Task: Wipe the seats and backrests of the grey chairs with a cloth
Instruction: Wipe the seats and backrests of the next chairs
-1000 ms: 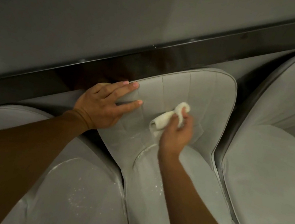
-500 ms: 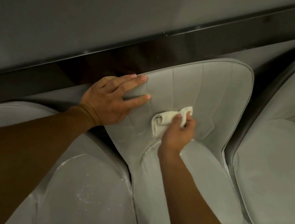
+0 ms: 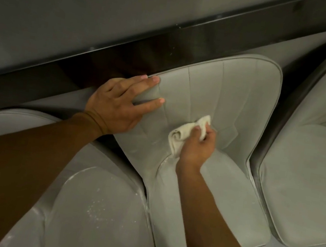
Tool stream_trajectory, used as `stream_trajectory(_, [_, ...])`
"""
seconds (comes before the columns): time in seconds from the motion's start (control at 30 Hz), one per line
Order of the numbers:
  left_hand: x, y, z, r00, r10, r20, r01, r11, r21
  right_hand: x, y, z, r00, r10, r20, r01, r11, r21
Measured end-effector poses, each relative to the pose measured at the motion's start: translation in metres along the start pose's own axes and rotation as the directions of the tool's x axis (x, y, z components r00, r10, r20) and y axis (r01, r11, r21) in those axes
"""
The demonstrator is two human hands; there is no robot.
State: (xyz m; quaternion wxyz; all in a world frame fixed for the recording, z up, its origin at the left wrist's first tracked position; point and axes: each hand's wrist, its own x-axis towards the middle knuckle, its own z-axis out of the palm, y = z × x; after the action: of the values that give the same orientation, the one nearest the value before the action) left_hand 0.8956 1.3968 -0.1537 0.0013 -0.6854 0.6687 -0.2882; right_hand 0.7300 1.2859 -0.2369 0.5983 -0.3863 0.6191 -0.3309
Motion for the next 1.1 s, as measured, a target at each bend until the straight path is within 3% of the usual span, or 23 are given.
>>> stream_trajectory(0.1, [-0.001,-0.001,0.000,1.000,0.009,0.002,-0.009,1.000,0.013,-0.042,0.017,0.021,0.988,0.041,0.150,-0.031,0.997,-0.069])
stream_trajectory(0.2, [-0.002,-0.002,0.001,0.999,0.026,0.029,-0.027,0.999,0.031,-0.069,0.038,0.009,0.922,0.164,0.350,-0.083,0.968,-0.236])
stream_trajectory(0.3, [-0.002,-0.001,0.002,1.000,0.019,0.010,-0.019,1.000,0.024,-0.051,0.033,-0.007,0.945,0.123,0.303,-0.067,0.980,-0.188])
stream_trajectory(0.4, [-0.002,-0.001,0.004,1.000,0.018,0.005,-0.018,1.000,0.019,-0.021,0.010,-0.008,0.996,0.078,0.036,-0.075,0.995,-0.071])
stream_trajectory(0.47, [-0.001,-0.001,0.004,1.000,0.013,0.000,-0.013,1.000,0.020,-0.010,0.002,-0.001,0.997,0.060,-0.042,-0.061,0.998,-0.011])
stream_trajectory(0.63, [-0.001,-0.002,0.002,0.999,0.023,0.025,-0.023,0.999,0.023,-0.058,0.034,0.012,0.958,0.121,0.260,-0.062,0.973,-0.224])
stream_trajectory(0.77, [0.000,-0.003,0.001,0.998,0.042,0.048,-0.044,0.999,0.028,-0.083,0.056,-0.004,0.838,0.352,0.416,-0.169,0.894,-0.416])
stream_trajectory(0.83, [0.000,-0.003,0.001,0.998,0.041,0.051,-0.042,0.999,0.025,-0.073,0.053,-0.014,0.789,0.373,0.487,-0.109,0.866,-0.487])
stream_trajectory(0.87, [0.000,-0.003,0.001,0.998,0.037,0.048,-0.038,0.999,0.023,-0.069,0.051,-0.019,0.784,0.368,0.499,-0.081,0.859,-0.506])
stream_trajectory(1.0, [0.000,-0.001,0.001,1.000,0.016,0.013,-0.016,1.000,0.019,-0.075,0.047,-0.016,0.923,0.236,0.303,-0.116,0.923,-0.366])
stream_trajectory(1.03, [0.000,-0.001,0.001,1.000,0.020,0.013,-0.020,1.000,0.017,-0.084,0.049,-0.010,0.920,0.229,0.318,-0.108,0.928,-0.356])
stream_trajectory(1.1, [0.000,-0.001,0.002,0.999,0.026,0.018,-0.026,1.000,0.013,-0.105,0.052,-0.004,0.833,0.279,0.478,-0.095,0.923,-0.374])
